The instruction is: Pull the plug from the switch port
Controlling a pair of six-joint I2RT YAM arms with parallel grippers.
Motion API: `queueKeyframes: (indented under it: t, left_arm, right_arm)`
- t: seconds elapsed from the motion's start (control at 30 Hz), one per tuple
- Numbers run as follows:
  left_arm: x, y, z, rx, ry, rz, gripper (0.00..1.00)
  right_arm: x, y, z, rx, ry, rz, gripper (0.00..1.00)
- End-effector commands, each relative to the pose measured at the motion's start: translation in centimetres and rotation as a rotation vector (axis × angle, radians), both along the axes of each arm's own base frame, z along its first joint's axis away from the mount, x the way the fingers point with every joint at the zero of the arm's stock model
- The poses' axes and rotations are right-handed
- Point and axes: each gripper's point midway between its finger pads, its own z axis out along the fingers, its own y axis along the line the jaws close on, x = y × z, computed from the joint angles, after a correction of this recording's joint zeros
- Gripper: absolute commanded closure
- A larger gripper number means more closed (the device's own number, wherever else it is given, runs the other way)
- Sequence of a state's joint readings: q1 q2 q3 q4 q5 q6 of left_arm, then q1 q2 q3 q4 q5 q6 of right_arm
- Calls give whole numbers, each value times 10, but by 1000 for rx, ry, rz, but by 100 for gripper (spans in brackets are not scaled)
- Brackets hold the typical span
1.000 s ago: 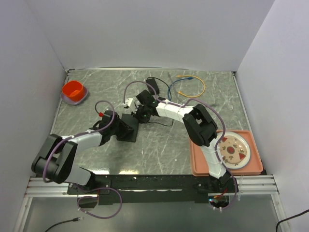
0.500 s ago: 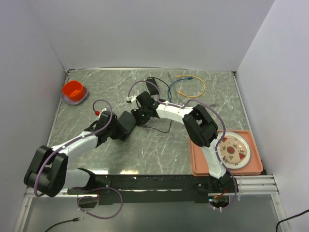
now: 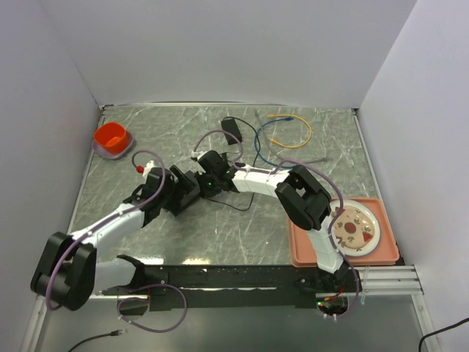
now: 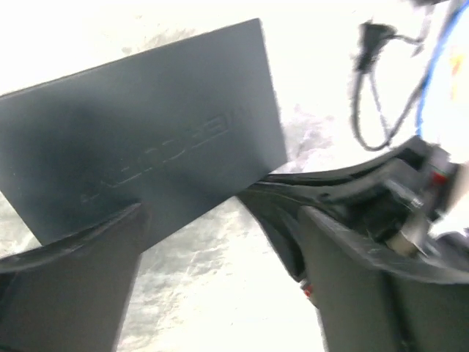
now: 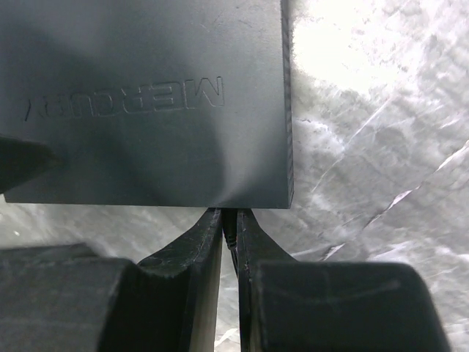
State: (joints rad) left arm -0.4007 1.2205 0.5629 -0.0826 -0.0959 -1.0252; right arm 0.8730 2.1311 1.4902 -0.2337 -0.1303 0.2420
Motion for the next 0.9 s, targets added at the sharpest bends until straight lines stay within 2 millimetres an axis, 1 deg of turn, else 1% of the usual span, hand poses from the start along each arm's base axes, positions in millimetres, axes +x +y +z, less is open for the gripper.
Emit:
queueKeyframes:
  t: [0.0,0.03,0.07,0.1,0.13,0.17,0.2,0.23,0.27,0.3,0.33,0.37,0.43,0.53,0.63,0.67,0.7,0.73,0.77,0.8,0.83,0.87]
  left_arm:
    - [12,-2,22,-102,-135,69,1]
    - [12,-6,21,-118,-135,58,1]
    - [10,-8,13,-125,-118,47,4]
    - [14,-14,18,-156,-144,34,9]
    - [15,-18,17,-176,-145,20,14]
    - [10,-24,8,-198,-125,-2,27]
    - [10,-27,7,-224,-122,3,35]
    - [14,-31,13,-254,-157,-6,43]
    - [13,-33,9,-259,-146,-16,60]
    - [13,-33,7,-260,-142,-16,68]
    - [15,-35,10,-270,-157,-23,76]
    - [16,-35,12,-272,-165,-21,89]
    - [17,-35,15,-279,-176,-15,99]
    - [21,-34,18,-289,-186,1,99]
    - [23,-34,11,-298,-153,26,99]
    - [21,-32,3,-301,-138,39,99]
    - [27,-33,11,-352,-179,59,99]
    - [21,-30,3,-377,-170,73,99]
    - [22,-26,-3,-401,-168,91,99]
    - [28,-28,8,-464,-209,101,99]
    - [25,-30,1,-487,-186,91,99]
    - [25,-30,-11,-496,-152,92,99]
  right_arm:
    - [-56,-25,-47,-112,207,-53,100]
    - [-57,-25,-46,-105,214,-72,100]
    - [-60,-28,-50,-108,224,-79,100]
    - [-61,-28,-51,-105,227,-87,100]
    - [-62,-30,-52,-107,233,-96,100]
    - [-63,-32,-54,-111,235,-100,100]
    - [-65,-32,-55,-113,238,-97,100]
    - [-65,-32,-55,-117,235,-96,100]
    - [-67,-34,-57,-122,236,-95,100]
    - [-67,-35,-57,-123,235,-97,100]
    - [-67,-35,-55,-119,230,-96,100]
    - [-68,-38,-57,-126,229,-99,100]
    - [-69,-38,-57,-123,226,-100,100]
    - [-70,-39,-58,-127,229,-99,100]
    - [-71,-40,-60,-133,231,-94,100]
    - [-74,-41,-61,-141,232,-87,100]
    - [-73,-43,-62,-150,226,-89,100]
    - [-73,-43,-62,-154,220,-82,100]
    - [-74,-44,-62,-161,218,-82,100]
    - [-75,-47,-64,-170,221,-84,100]
    - [-76,-48,-64,-175,218,-79,100]
    - [-76,-49,-65,-179,218,-78,100]
